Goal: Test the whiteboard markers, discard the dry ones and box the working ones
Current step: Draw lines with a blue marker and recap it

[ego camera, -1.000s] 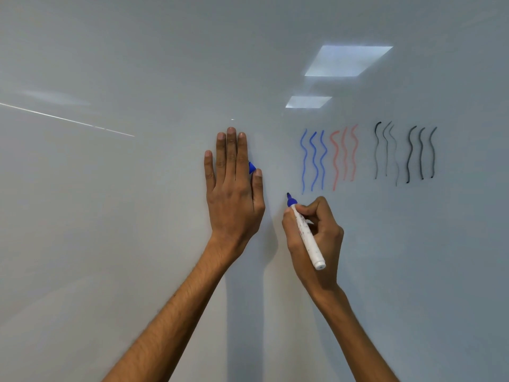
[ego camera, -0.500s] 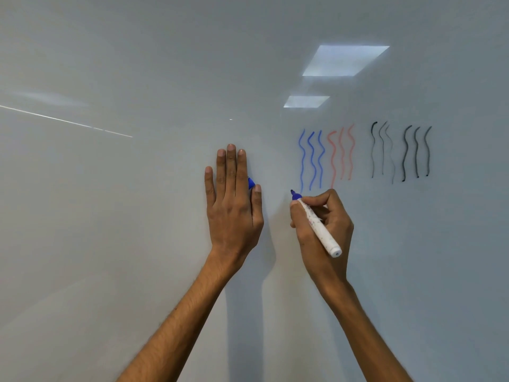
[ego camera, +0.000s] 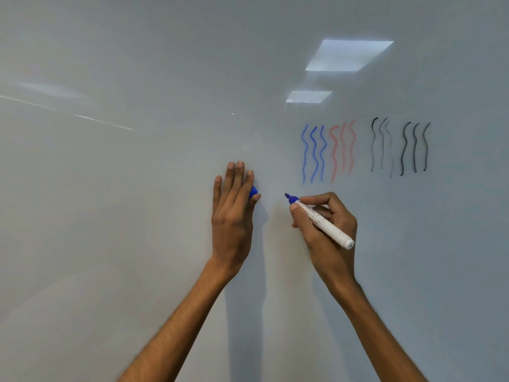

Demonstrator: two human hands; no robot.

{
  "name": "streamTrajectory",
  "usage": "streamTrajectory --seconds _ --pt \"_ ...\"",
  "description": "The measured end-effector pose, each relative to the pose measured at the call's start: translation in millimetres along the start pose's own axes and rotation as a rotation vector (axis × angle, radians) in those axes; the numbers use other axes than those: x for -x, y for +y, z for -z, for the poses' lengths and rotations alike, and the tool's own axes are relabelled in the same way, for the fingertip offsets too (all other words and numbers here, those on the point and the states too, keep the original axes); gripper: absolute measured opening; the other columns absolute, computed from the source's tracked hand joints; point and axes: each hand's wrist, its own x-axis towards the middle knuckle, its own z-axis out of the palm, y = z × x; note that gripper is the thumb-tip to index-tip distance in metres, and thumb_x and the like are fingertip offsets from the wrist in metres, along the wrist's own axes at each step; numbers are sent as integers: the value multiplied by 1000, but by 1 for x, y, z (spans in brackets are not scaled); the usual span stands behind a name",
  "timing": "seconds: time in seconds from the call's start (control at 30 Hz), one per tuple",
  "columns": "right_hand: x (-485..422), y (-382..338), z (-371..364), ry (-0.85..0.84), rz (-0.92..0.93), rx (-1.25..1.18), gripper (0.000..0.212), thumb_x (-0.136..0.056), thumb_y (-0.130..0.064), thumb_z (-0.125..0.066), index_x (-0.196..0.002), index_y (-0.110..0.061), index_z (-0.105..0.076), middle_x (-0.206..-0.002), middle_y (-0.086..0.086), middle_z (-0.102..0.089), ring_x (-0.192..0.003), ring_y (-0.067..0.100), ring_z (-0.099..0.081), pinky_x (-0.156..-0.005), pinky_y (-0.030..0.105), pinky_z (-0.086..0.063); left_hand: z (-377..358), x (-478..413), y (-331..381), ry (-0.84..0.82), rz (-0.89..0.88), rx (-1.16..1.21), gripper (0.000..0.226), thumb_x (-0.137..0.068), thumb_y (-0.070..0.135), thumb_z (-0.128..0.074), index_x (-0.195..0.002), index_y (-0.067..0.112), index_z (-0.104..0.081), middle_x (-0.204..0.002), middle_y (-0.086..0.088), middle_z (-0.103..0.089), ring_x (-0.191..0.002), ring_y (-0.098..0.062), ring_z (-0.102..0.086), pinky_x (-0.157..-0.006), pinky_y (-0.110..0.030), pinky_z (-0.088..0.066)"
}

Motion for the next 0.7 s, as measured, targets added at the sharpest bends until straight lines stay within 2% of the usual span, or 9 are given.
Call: streamTrajectory --seconds 0.1,0.23,0.3,0.4,0.47,0.57,0.63,0.7 --pt "17 4 13 -22 -77 -10 11 -85 -14 -77 -88 -12 -66 -71 3 -71 -65 18 -71 -58 23 -53 8 34 -1 -42 -7 46 41 -100 19 -53 -136 0 -52 -148 -14 -44 -143 -28 -35 -119 -48 -26" --pt "35 6 30 9 -197 -37 11 -87 -21 -75 -92 -13 -69 -71 7 -71 -55 10 -61 -46 18 -38 22 74 12 -58 32 54 38 -94 18 -63 -128 1 -61 -138 -10 -56 -137 -26 -46 -114 -48 -37" --pt "50 10 41 27 -281 -53 10 -88 -21 -73 -93 -13 -70 -68 6 -70 -50 14 -52 -40 21 -33 31 94 28 -96 97 116 36 -89 17 -69 -121 2 -66 -130 -4 -62 -129 -23 -53 -108 -39 -43" --pt "58 14 48 35 -345 -114 10 -90 -20 -70 -90 -11 -71 -64 5 -67 -40 14 -37 -36 22 -27 41 105 42 -205 253 269 36 -93 31 -63 -122 9 -66 -118 1 -67 -113 -14 -61 -97 -29 -50" --pt "61 13 48 10 -374 -141 14 -89 -23 -69 -88 -10 -72 -63 5 -65 -36 11 -35 -35 20 -27 45 107 48 -272 374 372 36 -93 38 -60 -123 18 -63 -115 5 -68 -104 -6 -63 -87 -21 -52" --pt "77 17 54 -17 -436 -114 22 -86 -28 -68 -92 -8 -72 -63 4 -66 -36 10 -38 -35 18 -30 49 122 62 -338 470 457 24 -91 34 -65 -114 32 -55 -105 15 -66 -92 -5 -63 -68 -9 -44" --pt "89 20 60 -23 -467 -102 23 -86 -28 -68 -93 -7 -71 -63 2 -66 -35 9 -38 -35 17 -31 50 135 68 -385 467 463 19 -92 31 -65 -109 31 -57 -100 21 -63 -89 -5 -60 -69 -11 -44" --pt "97 23 64 -23 -486 -100 24 -83 -32 -68 -91 -9 -71 -64 2 -66 -36 9 -39 -35 17 -31 49 144 71 -424 442 421 22 -92 38 -62 -110 25 -62 -99 23 -60 -90 -6 -57 -77 -14 -44"
